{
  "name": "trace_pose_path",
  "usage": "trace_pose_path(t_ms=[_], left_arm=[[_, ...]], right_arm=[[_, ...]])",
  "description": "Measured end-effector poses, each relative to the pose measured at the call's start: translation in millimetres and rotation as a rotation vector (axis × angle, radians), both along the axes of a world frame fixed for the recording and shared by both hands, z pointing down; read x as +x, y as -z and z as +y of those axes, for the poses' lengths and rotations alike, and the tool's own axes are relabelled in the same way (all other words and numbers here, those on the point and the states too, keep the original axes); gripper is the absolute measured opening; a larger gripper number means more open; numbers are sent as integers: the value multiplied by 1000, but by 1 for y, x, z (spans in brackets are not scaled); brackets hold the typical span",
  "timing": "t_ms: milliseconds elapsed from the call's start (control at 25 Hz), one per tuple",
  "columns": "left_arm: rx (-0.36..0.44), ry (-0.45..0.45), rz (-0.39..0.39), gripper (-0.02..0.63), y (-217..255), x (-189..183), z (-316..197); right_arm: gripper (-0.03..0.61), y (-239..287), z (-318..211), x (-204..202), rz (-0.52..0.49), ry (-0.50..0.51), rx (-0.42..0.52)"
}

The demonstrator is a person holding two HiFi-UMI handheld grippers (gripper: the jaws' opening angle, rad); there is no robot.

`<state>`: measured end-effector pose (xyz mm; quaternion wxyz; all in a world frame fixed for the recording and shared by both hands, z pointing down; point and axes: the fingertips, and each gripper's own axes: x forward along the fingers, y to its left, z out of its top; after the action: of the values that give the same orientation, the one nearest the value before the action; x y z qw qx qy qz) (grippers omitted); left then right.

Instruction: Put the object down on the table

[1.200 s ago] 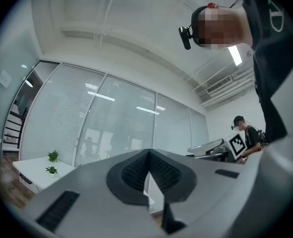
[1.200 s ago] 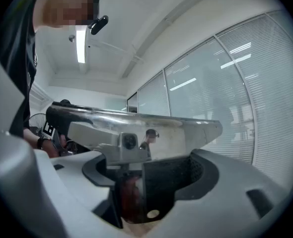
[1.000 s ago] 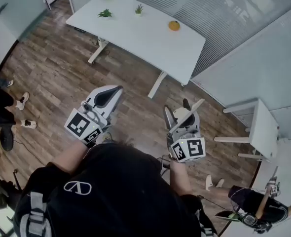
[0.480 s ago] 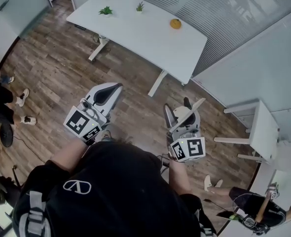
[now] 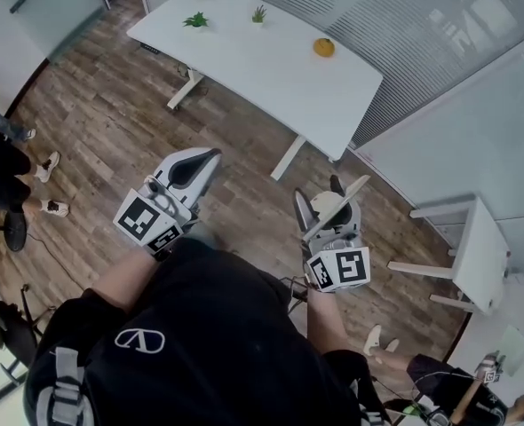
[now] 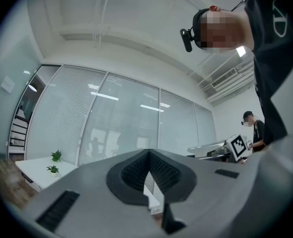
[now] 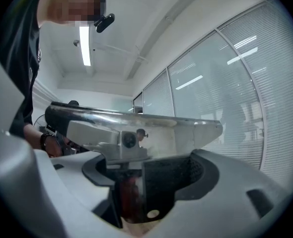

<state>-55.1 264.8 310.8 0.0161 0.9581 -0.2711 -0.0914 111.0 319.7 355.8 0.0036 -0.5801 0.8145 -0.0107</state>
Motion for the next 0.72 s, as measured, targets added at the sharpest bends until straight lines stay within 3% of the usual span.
trace_pose_path(t_ms=[360, 720], left_arm=[[5, -9, 4, 3, -8, 20, -91], [12, -103, 20, 3, -12, 35, -269]], right_arm=[[319, -9, -78, 24, 15, -16, 2], [318, -15, -237, 36, 53, -106, -9]])
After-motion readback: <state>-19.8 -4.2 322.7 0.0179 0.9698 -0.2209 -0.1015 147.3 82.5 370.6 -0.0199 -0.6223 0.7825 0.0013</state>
